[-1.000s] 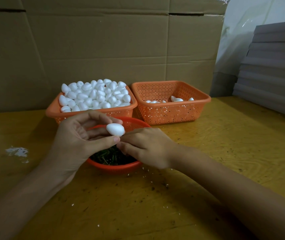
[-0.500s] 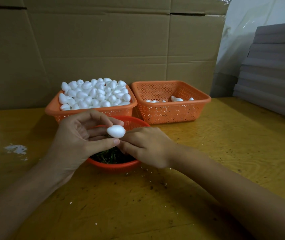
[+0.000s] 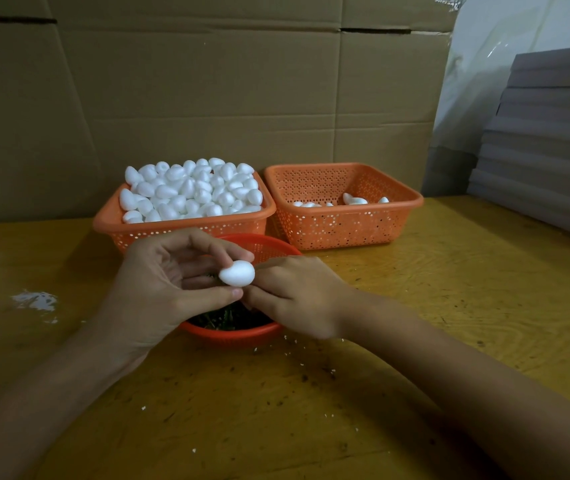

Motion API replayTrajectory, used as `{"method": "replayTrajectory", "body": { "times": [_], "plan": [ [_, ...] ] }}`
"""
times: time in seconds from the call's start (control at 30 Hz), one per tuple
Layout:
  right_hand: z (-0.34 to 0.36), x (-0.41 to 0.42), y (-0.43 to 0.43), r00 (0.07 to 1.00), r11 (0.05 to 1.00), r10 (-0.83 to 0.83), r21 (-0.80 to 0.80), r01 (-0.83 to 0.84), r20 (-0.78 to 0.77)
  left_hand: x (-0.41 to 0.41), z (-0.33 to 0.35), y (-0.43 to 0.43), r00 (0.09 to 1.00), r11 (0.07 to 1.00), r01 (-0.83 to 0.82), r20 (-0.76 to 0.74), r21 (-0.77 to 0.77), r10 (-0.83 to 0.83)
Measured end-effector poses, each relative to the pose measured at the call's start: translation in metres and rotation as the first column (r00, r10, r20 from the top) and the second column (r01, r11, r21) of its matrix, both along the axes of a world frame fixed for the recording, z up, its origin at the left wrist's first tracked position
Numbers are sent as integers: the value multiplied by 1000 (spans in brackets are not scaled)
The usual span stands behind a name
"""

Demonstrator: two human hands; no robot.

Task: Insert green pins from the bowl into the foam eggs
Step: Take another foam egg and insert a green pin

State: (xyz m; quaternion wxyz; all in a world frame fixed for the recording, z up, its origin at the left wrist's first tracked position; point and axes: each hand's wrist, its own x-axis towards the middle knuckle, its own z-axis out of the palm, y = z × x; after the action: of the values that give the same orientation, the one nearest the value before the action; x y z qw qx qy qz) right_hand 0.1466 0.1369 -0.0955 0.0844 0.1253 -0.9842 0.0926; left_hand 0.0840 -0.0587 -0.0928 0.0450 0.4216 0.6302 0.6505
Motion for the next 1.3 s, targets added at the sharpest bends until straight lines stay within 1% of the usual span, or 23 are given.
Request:
{"method": "replayTrajectory", "body": {
  "times": [0.57,0.97,1.3],
  "plan": [
    [-3,-2,1,1000,1000,14,-5,-14,-27,-2,-1,0,994,999,-5,-111,-42,0],
    [-1,-1,0,1000,1000,14,9,-13,-21,-3,-2,1,991,998,5,-134,-63,-13],
    [-1,-1,-1,997,998,45,-33,-47,-59,-4,-2,0,992,996,5,-128,-94,-17]
  ]
}}
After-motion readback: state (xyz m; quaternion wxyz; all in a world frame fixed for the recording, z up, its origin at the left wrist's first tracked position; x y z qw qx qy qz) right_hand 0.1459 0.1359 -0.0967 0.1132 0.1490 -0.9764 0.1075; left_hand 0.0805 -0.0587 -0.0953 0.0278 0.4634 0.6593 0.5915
